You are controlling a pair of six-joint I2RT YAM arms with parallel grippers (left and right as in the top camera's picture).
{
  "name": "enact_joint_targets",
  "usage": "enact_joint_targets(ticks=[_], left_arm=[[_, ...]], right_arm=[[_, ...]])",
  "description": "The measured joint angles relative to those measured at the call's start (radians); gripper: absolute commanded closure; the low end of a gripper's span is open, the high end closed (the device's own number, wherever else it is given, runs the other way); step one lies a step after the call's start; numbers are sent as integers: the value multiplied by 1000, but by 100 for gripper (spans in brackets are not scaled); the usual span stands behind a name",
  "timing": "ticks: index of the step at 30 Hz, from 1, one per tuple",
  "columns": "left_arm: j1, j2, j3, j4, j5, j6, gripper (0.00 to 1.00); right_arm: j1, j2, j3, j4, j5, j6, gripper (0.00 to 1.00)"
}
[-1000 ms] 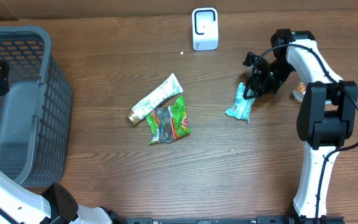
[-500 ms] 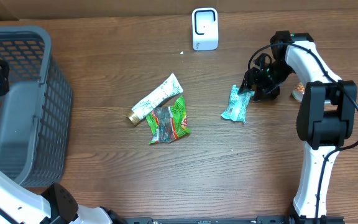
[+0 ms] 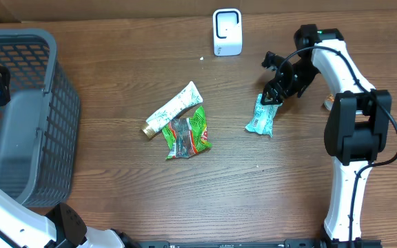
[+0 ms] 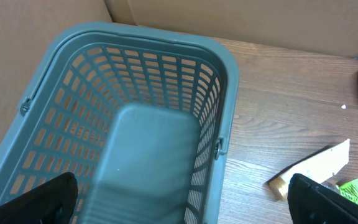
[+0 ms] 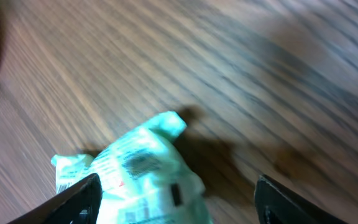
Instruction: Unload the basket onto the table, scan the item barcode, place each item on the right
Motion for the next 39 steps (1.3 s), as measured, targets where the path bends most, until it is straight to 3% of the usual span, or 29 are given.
enact_joint_targets(ticks=[2,6,12,16,18,23,27,29,38,39], left_arm=[[0,0,0,0,0,0,1],[0,0,0,0,0,0,0],[0,0,0,0,0,0,0],[0,0,0,0,0,0,0],[0,0,0,0,0,0,0],[0,0,0,0,0,0,1],[0,0,0,0,0,0,0],[0,0,0,0,0,0,0],[0,0,0,0,0,0,0],[0,0,0,0,0,0,0]], right_arm=[[8,0,-4,-5,1,-43,40],[7,0,-32,-11,3,-88,65],[3,0,-51,-73,-6,-77,69],[3,0,-51,-66,-22,119,78],[3,0,-56,-55,-32,336,80],[5,0,-129,21,-51,629,83],[5,-5,-171,39,-77,724,85],[5,-6,-171,35,-68,743,96],[-43,-6,-145,-25,41,946,96],[-61,-6,-141,-40,55,956,92]])
